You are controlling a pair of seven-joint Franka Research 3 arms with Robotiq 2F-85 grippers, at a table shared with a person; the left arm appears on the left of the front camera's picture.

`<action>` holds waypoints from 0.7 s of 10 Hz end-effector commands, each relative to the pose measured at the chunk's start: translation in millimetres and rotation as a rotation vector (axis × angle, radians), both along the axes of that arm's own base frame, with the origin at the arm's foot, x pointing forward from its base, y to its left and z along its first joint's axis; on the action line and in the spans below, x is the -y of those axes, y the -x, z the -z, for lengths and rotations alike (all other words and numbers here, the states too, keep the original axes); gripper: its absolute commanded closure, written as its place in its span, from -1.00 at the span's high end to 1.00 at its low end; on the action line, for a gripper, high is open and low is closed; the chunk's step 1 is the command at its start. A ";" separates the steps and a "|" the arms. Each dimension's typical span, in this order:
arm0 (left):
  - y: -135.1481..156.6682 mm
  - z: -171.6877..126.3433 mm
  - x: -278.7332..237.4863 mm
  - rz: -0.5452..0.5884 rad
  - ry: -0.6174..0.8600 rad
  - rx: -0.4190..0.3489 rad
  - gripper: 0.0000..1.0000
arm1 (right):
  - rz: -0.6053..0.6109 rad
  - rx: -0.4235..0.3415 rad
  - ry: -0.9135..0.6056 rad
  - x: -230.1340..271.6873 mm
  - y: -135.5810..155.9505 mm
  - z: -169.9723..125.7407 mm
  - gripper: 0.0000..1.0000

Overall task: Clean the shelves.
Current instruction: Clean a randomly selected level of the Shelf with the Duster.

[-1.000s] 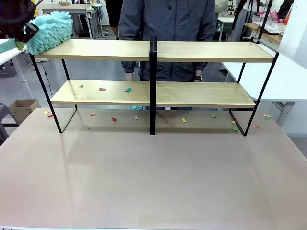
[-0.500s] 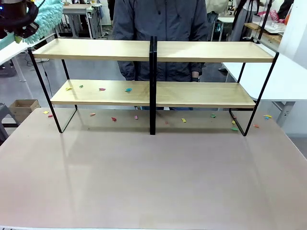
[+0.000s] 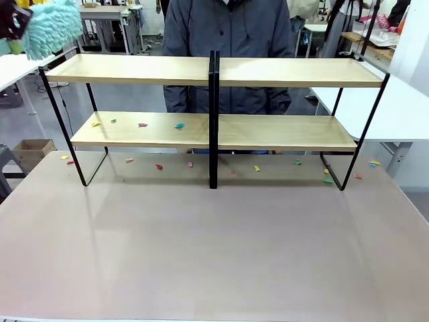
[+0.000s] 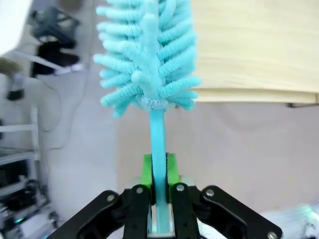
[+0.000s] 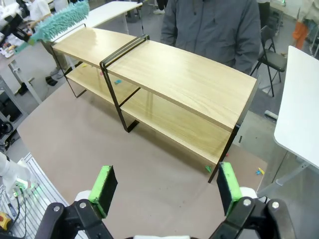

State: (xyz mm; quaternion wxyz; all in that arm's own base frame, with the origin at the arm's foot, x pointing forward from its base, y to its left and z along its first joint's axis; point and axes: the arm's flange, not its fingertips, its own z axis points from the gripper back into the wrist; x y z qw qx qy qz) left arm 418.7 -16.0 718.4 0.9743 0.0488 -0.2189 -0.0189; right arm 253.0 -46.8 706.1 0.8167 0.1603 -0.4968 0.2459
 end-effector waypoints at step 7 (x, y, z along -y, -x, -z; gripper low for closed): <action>145.9 -10.4 -190.0 0.653 0.807 -0.271 -0.74 | -0.007 0.006 -0.006 -0.7 0.1 -1.0 1.00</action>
